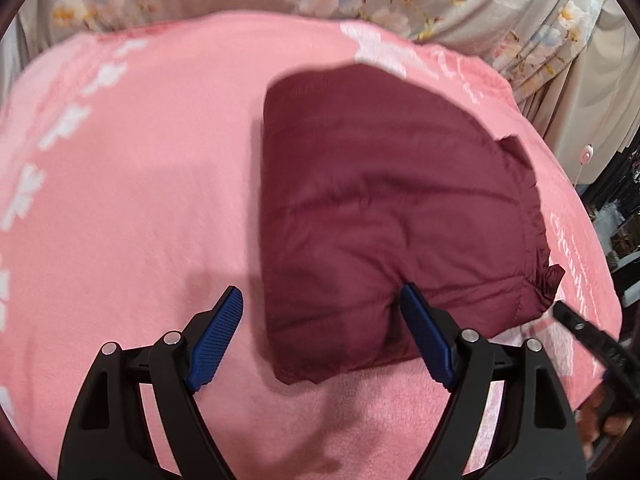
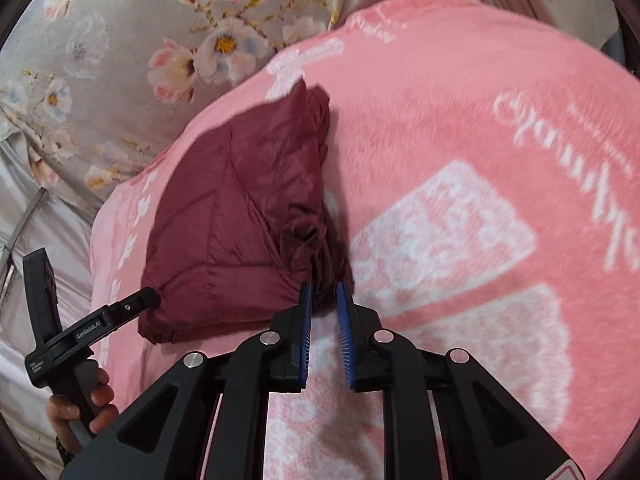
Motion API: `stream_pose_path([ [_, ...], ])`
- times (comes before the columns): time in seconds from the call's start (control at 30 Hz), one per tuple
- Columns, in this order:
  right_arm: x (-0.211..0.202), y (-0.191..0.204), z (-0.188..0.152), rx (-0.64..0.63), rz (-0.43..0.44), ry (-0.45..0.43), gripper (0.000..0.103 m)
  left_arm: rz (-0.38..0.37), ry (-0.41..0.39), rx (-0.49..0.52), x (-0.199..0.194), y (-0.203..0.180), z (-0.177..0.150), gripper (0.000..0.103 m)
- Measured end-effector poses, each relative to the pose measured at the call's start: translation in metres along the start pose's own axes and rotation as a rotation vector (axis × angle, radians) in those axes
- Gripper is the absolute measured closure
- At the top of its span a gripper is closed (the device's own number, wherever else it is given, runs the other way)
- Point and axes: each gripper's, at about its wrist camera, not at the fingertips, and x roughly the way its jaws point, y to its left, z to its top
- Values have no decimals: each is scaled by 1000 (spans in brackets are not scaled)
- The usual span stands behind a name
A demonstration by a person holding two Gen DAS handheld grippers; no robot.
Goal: Fold large clothes
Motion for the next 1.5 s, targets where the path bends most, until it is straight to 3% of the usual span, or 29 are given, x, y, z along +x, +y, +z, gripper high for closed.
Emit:
stream_pose_path([
  [0.2, -12, 26, 42, -31, 29, -66, 87, 39, -71, 9, -17, -7, 32, 24],
  [0.37, 3, 49, 77, -62, 32, -101, 86, 74, -123, 31, -20, -20, 62, 20],
  [0.63, 44, 55, 122, 10, -12, -102, 83, 109, -190, 50, -9, -43, 124, 16],
  [0.7, 63, 52, 127, 36, -34, -58, 67, 105, -184, 45, -1, -48, 137, 14],
  [0.83, 94, 48, 128, 21, -158, -18, 66, 119, -140, 38, 27, -55, 151, 14],
  [0.93, 101, 37, 126, 57, -177, -28, 66, 120, -109, 21, 45, -55, 152, 14],
  [0.97, 104, 34, 125, 62, -146, -31, 79, 119, -108, 17, 48, -56, 151, 14],
  [1.0, 107, 32, 127, 66, -98, -27, 100, 125, -105, 15, 53, -56, 150, 14],
  [1.1, 99, 40, 133, 42, -48, -111, 100, 145, -89, 12, 70, -58, 150, 14],
  [1.17, 104, 44, 135, 11, -70, -124, 100, 166, -74, 17, 83, -59, 149, 14],
  [1.23, 118, 39, 134, 9, -105, -99, 100, 187, -60, 29, 100, -59, 144, 14],
  [1.33, 142, 23, 124, 31, -94, -41, 100, 197, -80, 20, 110, -57, 137, 9],
  [1.5, 157, 12, 114, 49, -79, -29, 99, 218, -122, 29, 118, -59, 130, 5],
])
